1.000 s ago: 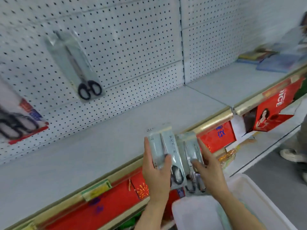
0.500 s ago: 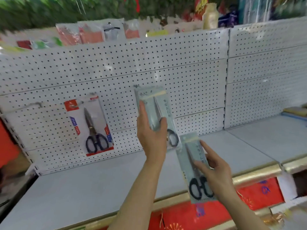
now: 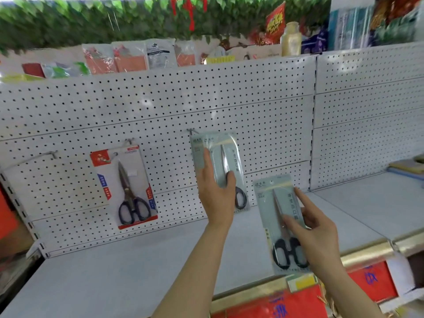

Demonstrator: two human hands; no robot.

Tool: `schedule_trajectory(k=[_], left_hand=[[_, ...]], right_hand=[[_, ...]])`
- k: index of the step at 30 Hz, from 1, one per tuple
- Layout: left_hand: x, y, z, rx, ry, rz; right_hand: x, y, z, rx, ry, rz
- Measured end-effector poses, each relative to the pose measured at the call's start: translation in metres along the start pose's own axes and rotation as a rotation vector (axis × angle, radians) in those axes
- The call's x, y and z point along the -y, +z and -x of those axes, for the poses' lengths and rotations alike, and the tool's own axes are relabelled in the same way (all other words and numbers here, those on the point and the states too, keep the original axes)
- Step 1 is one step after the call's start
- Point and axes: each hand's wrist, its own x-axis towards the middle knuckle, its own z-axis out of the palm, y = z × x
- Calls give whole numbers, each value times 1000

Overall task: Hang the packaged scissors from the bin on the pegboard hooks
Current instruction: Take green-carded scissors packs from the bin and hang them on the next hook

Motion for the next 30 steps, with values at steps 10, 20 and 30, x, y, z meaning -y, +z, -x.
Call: schedule_trajectory(k=[10,20,30], left_hand=[[11,-3,-2,-21,-8,-48],[25,-20,-26,-57,33,-164],[-15,-43,-65,175,56,-154]], right_hand=[[15,18,-10,33,-57,-104],[39,61,-23,121,-90,-182],[62,126,-48,187,-86,-317]])
